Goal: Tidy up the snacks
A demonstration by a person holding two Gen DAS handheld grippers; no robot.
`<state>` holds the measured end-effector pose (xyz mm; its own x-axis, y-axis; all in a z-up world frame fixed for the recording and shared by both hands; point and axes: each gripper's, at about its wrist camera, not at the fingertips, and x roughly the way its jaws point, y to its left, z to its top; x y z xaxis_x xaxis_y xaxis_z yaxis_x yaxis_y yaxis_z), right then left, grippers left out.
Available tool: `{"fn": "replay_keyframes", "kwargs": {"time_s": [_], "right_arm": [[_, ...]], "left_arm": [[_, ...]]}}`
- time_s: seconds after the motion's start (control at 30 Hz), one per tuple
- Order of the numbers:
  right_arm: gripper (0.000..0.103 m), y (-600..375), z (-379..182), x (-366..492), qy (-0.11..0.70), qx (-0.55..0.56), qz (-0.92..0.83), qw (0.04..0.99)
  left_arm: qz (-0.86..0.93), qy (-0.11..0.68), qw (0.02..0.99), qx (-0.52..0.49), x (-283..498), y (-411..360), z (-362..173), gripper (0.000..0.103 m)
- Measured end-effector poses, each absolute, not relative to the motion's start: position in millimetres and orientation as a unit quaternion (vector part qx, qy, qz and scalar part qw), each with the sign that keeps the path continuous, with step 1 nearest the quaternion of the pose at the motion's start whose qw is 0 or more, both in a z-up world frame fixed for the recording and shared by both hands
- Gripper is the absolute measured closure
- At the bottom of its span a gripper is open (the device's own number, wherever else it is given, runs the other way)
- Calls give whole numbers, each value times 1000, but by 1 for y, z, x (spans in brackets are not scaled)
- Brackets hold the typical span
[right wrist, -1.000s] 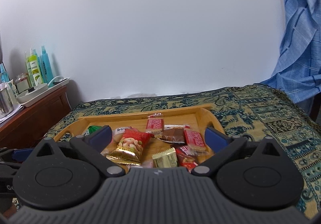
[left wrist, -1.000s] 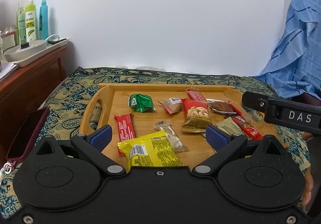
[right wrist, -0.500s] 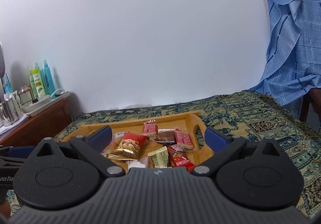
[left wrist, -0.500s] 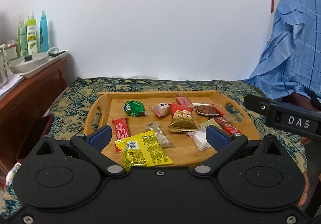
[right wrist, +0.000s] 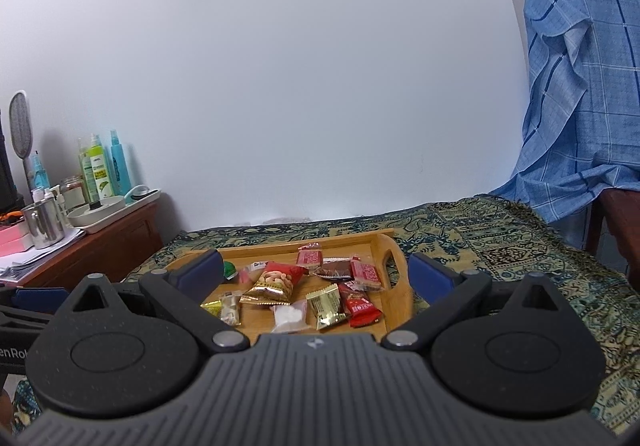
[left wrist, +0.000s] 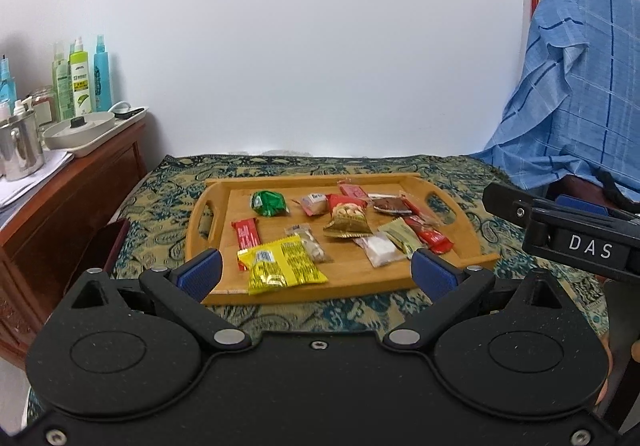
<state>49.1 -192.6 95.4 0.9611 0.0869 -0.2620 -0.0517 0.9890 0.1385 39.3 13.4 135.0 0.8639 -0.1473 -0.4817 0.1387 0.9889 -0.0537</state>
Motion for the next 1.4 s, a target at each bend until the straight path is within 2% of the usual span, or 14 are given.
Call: {"fn": "replay_keyframes", "kwargs": {"time_s": [0.47, 1.4], "right_arm": [[0, -189, 70, 13, 146, 54, 28, 987], [0, -187, -5, 29, 215, 27, -8, 976]], "left_arm": [[-63, 286, 956, -3, 3, 12, 101, 2], [-40, 333, 942, -5, 33, 9, 25, 2]]}}
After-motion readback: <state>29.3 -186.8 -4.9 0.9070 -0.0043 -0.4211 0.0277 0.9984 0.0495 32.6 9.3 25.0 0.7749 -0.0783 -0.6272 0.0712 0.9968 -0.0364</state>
